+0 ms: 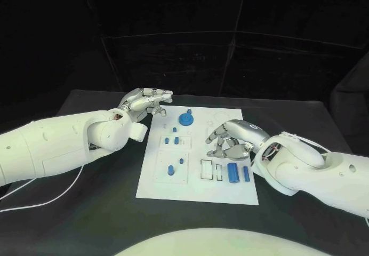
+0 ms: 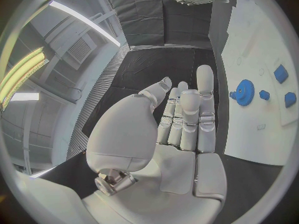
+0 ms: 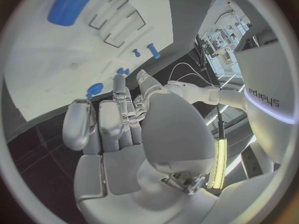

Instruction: Assemble the parts on the task board

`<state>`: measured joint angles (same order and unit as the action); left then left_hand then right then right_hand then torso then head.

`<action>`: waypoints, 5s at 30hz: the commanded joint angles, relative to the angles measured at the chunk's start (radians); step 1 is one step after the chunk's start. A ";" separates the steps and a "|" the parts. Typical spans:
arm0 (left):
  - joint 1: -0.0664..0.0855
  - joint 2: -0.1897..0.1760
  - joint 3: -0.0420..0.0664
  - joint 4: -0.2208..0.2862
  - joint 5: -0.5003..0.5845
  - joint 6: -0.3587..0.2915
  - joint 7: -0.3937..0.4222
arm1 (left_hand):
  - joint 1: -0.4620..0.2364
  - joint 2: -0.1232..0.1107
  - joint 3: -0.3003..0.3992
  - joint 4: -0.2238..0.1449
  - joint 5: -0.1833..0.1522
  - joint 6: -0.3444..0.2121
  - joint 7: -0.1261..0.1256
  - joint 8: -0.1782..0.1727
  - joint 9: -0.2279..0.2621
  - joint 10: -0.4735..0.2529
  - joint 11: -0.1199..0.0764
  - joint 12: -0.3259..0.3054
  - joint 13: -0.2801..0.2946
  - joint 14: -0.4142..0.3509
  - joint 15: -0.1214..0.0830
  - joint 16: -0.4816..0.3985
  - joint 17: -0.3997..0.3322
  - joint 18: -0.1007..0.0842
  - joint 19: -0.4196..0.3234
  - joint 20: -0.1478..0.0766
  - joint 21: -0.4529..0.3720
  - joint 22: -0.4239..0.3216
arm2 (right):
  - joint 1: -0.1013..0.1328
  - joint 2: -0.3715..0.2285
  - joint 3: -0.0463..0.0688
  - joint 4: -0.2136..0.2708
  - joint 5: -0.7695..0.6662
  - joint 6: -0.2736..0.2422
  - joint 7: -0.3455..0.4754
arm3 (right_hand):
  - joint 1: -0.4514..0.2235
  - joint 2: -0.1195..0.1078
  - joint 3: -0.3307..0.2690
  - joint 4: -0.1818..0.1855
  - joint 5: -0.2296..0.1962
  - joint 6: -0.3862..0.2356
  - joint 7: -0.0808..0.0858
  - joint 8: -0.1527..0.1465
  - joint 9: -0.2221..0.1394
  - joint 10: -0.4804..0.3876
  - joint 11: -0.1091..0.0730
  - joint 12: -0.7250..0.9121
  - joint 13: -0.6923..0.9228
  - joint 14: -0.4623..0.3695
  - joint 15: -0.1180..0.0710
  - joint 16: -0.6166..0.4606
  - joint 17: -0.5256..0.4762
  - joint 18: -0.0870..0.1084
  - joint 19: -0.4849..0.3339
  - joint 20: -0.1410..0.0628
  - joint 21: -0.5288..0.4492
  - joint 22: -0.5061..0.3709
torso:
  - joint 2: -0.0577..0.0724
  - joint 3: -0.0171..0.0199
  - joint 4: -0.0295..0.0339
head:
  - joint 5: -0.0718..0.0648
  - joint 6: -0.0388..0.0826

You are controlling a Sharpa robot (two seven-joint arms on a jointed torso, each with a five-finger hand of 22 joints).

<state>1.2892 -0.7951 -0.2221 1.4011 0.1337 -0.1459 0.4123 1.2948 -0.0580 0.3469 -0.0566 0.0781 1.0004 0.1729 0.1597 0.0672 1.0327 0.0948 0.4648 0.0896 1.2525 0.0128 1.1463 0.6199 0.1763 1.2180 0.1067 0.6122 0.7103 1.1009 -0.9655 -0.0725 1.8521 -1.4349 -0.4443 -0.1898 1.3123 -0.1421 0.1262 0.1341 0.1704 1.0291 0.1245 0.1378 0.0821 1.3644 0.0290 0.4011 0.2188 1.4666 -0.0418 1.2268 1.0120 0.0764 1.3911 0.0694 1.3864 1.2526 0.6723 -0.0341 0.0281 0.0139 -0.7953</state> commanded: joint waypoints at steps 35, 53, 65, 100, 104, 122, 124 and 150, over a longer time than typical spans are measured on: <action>-0.003 -0.006 -0.001 0.005 -0.025 0.015 0.015 | 0.005 0.001 -0.003 -0.004 0.002 -0.005 0.001 0.005 0.000 -0.008 0.001 0.006 -0.001 -0.009 0.001 -0.003 -0.001 0.006 -0.003 0.007 -0.005 -0.001 | -0.050 -0.081 -0.004 0.028 0.029 0.220 -0.396 | -0.152 0.072 -0.313 0.159 0.095 -0.005 -0.042 0.197 0.107 0.083 -0.024 0.924 1.076 0.066 -0.020 0.234 0.332 -0.046 0.105 -0.019 0.120 0.198 | -0.006 0.0011 -0.0149 | -0.040 -0.008; -0.006 -0.008 -0.002 0.005 -0.025 0.021 0.011 | 0.004 0.001 -0.003 -0.003 0.002 -0.005 0.001 0.005 0.000 -0.008 0.001 0.006 -0.001 -0.009 0.001 -0.003 -0.002 0.006 -0.003 0.007 -0.005 -0.002 | -0.098 -0.033 -0.003 -0.001 0.010 0.238 -0.433 | -0.113 0.072 -0.306 0.154 0.155 -0.026 -0.040 0.215 0.134 0.069 -0.023 0.900 1.065 0.062 -0.020 0.230 0.325 -0.047 0.105 -0.019 0.120 0.200 | -0.006 0.0025 -0.0158 | -0.036 -0.011; -0.007 -0.012 -0.002 0.007 -0.025 0.022 0.010 | 0.004 0.001 -0.004 -0.003 0.002 -0.006 0.001 0.005 0.000 -0.009 0.001 0.007 -0.001 -0.010 0.001 -0.003 -0.003 0.006 -0.003 0.007 -0.005 -0.002 | -0.104 -0.037 -0.003 0.017 0.027 0.095 -0.400 | -0.053 0.112 -0.301 0.150 0.351 -0.020 -0.050 0.251 0.173 0.074 -0.032 0.896 1.076 0.063 -0.027 0.235 0.333 -0.048 0.110 -0.025 0.124 0.208 | -0.007 0.0024 -0.0168 | -0.035 -0.011; -0.009 -0.007 -0.002 0.009 -0.025 0.026 0.004 | 0.007 0.004 -0.002 -0.006 0.004 -0.006 0.000 0.007 0.001 -0.010 0.001 0.009 -0.001 -0.011 0.001 -0.002 -0.003 0.006 -0.003 0.007 -0.006 -0.003 | -0.102 0.051 -0.001 0.037 0.178 0.014 -0.401 | -0.112 0.135 -0.346 0.156 0.332 0.007 -0.069 0.286 0.233 0.072 -0.048 0.862 1.064 0.061 -0.040 0.227 0.321 -0.047 0.108 -0.037 0.121 0.205 | -0.005 -0.0002 -0.0141 | -0.025 -0.003; -0.009 -0.007 -0.002 0.009 -0.025 0.026 0.004 | 0.007 0.004 -0.002 -0.006 0.004 -0.006 0.000 0.007 0.001 -0.010 0.001 0.009 -0.001 -0.011 0.001 -0.002 -0.003 0.006 -0.003 0.007 -0.006 -0.003 | -0.102 0.061 -0.001 0.027 0.162 0.017 -0.416 | -0.153 0.116 -0.374 0.157 0.198 0.002 -0.069 0.288 0.246 0.067 -0.048 0.846 1.055 0.058 -0.040 0.219 0.308 -0.046 0.104 -0.038 0.117 0.199 | -0.005 -0.0008 -0.0139 | -0.023 -0.003; -0.009 -0.004 -0.002 0.008 -0.025 0.025 0.003 | 0.007 0.004 -0.002 -0.006 0.004 -0.006 0.000 0.007 0.001 -0.010 0.001 0.009 -0.001 -0.011 0.001 -0.002 -0.003 0.006 -0.003 0.007 -0.006 -0.003 | -0.102 0.092 -0.001 0.010 0.117 -0.029 -0.430 | -0.223 0.064 -0.333 0.161 0.031 -0.012 -0.066 0.291 0.272 0.055 -0.045 0.809 1.034 0.054 -0.038 0.204 0.286 -0.043 0.095 -0.036 0.107 0.184 | -0.005 0.0005 -0.0159 | -0.021 -0.003; -0.009 -0.005 -0.002 0.008 -0.025 0.025 0.003 | 0.007 0.004 -0.002 -0.006 0.004 -0.006 0.000 0.007 0.001 -0.010 0.001 0.009 -0.001 -0.011 0.001 -0.002 -0.003 0.006 -0.003 0.007 -0.006 -0.003 | -0.102 0.093 -0.001 0.011 0.116 -0.030 -0.430 | -0.228 0.063 -0.330 0.161 0.027 -0.012 -0.066 0.291 0.274 0.055 -0.045 0.808 1.034 0.054 -0.038 0.204 0.286 -0.042 0.095 -0.036 0.107 0.184 | -0.005 0.0003 -0.0161 | -0.021 -0.003; -0.009 0.000 -0.002 0.001 -0.025 0.026 0.005 | 0.007 0.004 -0.002 -0.006 0.004 -0.006 0.000 0.007 0.001 -0.010 0.001 0.009 -0.001 -0.011 0.001 -0.002 -0.003 0.006 -0.003 0.007 -0.006 -0.003 | -0.098 -0.002 -0.001 0.033 0.159 -0.049 -0.297 | -0.046 0.098 -0.294 0.117 0.093 -0.055 -0.053 0.274 0.297 0.057 -0.036 0.801 1.044 0.057 -0.032 0.205 0.295 -0.042 0.093 -0.033 0.102 0.181 | -0.008 0.0009 -0.0188 | -0.031 0.002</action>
<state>1.2788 -0.7958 -0.2248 1.4016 0.1123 -0.1314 0.4113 1.2948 -0.0580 0.3469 -0.0566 0.0781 1.0004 0.1729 0.1597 0.0673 1.0291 0.0984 0.4694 0.0896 1.2490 0.0163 1.1463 0.6170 0.1762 1.2179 0.1068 0.6122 0.7093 0.9998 -0.9595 -0.0742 1.8818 -1.3251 -0.4648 -0.5297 1.2609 -0.0470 -0.1619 0.2490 0.2577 0.9784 0.0717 0.4165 0.3801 1.4218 -0.0160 1.1993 1.2612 1.4669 -0.0772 1.4337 1.3043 0.0462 1.4688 0.0370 1.4934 1.3074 0.6654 -0.0328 0.0109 -0.0150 -0.7946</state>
